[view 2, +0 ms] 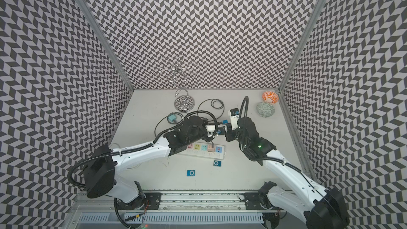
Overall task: Charge mp3
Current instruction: Insert the charging cable into the MP3 player.
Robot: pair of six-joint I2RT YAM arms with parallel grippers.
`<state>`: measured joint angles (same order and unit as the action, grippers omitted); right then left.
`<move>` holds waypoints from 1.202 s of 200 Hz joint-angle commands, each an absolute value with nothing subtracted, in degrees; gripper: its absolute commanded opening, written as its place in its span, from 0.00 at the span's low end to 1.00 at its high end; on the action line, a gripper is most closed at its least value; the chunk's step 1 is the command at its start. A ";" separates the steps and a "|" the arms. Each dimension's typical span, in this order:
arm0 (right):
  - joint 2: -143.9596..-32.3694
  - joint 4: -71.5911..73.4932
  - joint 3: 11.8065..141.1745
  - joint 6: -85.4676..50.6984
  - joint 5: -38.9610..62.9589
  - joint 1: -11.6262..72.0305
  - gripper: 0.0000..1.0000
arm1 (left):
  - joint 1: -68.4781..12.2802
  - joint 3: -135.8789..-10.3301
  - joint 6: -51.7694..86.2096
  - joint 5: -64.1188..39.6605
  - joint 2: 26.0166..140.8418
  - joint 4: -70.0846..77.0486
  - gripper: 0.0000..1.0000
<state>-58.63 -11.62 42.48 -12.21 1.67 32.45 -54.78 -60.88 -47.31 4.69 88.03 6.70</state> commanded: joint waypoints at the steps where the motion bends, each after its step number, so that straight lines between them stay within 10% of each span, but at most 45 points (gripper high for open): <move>1: -59.50 -3.58 42.56 -15.02 14.13 35.31 0.10 | -54.48 -64.16 -40.83 -2.33 90.75 13.58 0.01; 77: -61.87 -7.12 44.17 -17.11 10.53 29.09 0.08 | -48.65 -68.16 -35.23 -11.69 94.08 12.14 0.15; 127: -65.28 -11.80 45.14 -18.77 5.12 24.90 0.08 | -47.98 -66.76 -32.36 -11.73 90.70 14.99 0.58; 240: -87.27 -7.74 44.30 -18.71 -5.85 16.69 0.13 | -30.64 -53.51 -9.67 -3.62 72.63 4.64 0.76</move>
<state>-83.83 -11.25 43.77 -18.44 -3.53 17.63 -36.27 -57.23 -19.16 -5.72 74.76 9.93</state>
